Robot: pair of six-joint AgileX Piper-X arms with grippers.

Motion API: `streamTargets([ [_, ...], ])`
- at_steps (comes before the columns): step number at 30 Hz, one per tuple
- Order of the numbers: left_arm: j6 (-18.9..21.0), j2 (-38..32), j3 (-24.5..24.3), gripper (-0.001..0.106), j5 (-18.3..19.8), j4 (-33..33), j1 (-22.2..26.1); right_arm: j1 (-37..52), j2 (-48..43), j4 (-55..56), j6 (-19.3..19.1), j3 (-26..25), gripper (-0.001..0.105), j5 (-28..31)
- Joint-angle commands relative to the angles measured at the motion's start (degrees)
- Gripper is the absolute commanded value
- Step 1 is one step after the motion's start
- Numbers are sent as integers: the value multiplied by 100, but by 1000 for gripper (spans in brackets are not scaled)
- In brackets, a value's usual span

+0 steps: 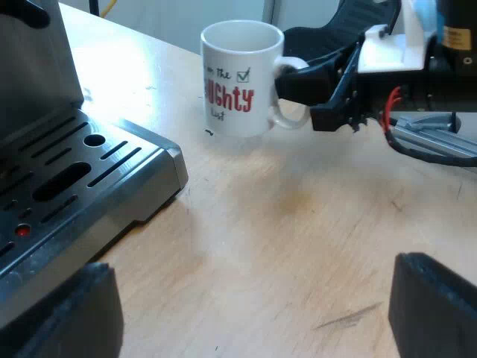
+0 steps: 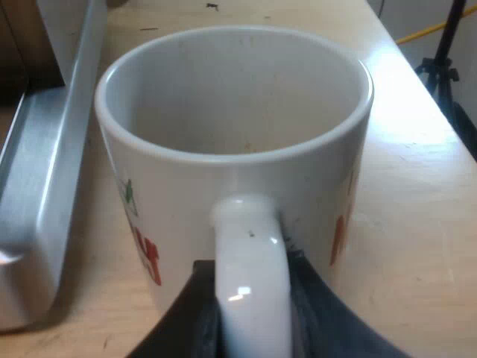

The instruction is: Remove mug from coffee machine

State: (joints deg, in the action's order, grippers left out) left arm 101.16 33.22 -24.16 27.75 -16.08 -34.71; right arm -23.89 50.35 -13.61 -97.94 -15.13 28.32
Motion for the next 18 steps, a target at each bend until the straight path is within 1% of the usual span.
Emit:
streamTargets([
  [1,17,-4,-15,79,-68,96,-27,82,310,-836,-88,-64,0,-66],
  [3,17,-4,-15,79,-68,97,-27,107,549,-1061,-88,-64,0,-69],
  [11,17,-4,-15,79,-68,97,-27,106,1704,-2483,-373,-64,0,-109],
  [14,17,-4,-15,79,-68,97,-27,106,2065,-2897,-386,-64,0,-109],
  [18,32,-4,-15,79,-68,83,-27,106,2434,-3212,-386,-64,0,104],
])
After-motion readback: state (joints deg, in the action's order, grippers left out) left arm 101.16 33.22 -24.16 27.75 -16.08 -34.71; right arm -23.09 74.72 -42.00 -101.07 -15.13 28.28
